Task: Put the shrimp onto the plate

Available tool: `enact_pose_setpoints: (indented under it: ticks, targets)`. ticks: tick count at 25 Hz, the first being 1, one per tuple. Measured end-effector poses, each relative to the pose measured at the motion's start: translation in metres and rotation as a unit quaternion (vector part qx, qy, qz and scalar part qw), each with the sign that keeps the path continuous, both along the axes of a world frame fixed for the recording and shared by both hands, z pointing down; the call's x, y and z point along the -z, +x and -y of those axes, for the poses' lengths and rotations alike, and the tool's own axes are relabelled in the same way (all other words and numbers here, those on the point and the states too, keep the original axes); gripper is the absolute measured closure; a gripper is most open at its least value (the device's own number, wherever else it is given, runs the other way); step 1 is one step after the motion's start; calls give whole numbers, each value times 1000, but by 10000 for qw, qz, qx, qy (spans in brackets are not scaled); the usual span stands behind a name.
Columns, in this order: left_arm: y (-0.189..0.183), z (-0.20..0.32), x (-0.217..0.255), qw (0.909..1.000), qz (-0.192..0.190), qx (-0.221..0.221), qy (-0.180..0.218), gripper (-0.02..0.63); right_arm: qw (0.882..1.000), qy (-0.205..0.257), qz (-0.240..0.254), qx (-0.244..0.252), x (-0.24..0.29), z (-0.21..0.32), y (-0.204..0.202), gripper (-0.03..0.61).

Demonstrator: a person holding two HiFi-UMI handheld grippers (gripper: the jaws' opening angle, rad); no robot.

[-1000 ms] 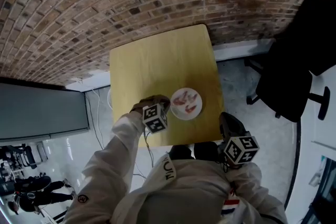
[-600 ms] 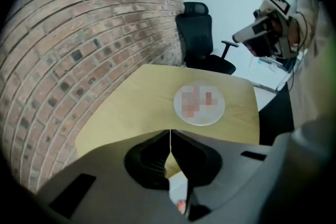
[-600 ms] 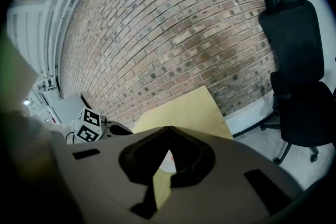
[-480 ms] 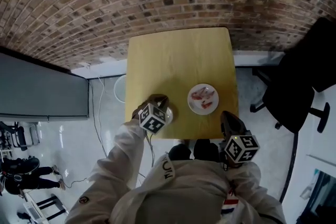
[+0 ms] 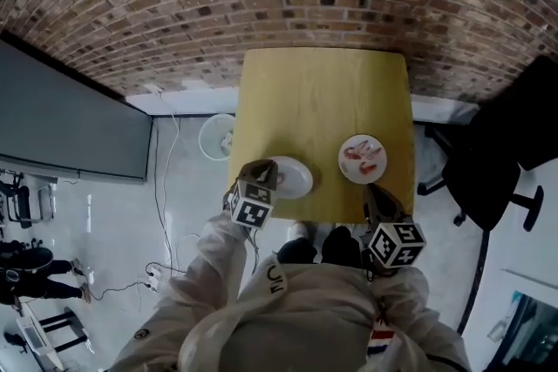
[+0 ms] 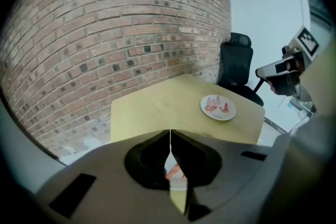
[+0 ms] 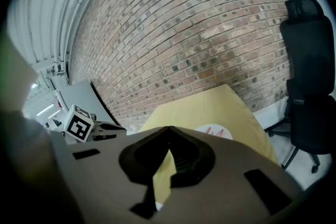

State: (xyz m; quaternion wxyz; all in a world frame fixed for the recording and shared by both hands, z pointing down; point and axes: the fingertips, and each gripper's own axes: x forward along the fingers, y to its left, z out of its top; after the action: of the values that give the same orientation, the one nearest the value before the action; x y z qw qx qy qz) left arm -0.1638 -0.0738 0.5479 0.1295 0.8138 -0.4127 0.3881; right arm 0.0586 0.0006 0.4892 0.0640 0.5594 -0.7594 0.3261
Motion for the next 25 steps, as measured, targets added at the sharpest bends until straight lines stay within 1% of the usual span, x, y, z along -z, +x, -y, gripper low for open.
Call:
enact_pose_setpoints:
  ticks: [4,8,11,14,18,23,25]
  targets:
    - [-24,-11,9,9995,-180,232,152,598,9999,6,-157,53,1,-9,-27,555]
    - [-47,-24,13,9985,-321,394,206,598,9995,49,-283,100,3,-17,-52,555]
    - [-60,-35,13,9984,-368,369,200,598,9994,87,-320,77,6,-23,-67,555]
    - [-69,-46,10,9990,-320,259,188,598,9994,117,-320,45,9,-33,-81,555]
    - [-73,-56,11,9992,-335,166,126,598,9993,112,-345,90,13,-42,-90,555]
    - [-66,-61,10,9994,-275,173,124,597,9991,70,-389,146,15,-48,-81,555]
    - [-59,-62,7,9997,-192,62,106,597,9991,50,-372,182,12,-49,-78,555]
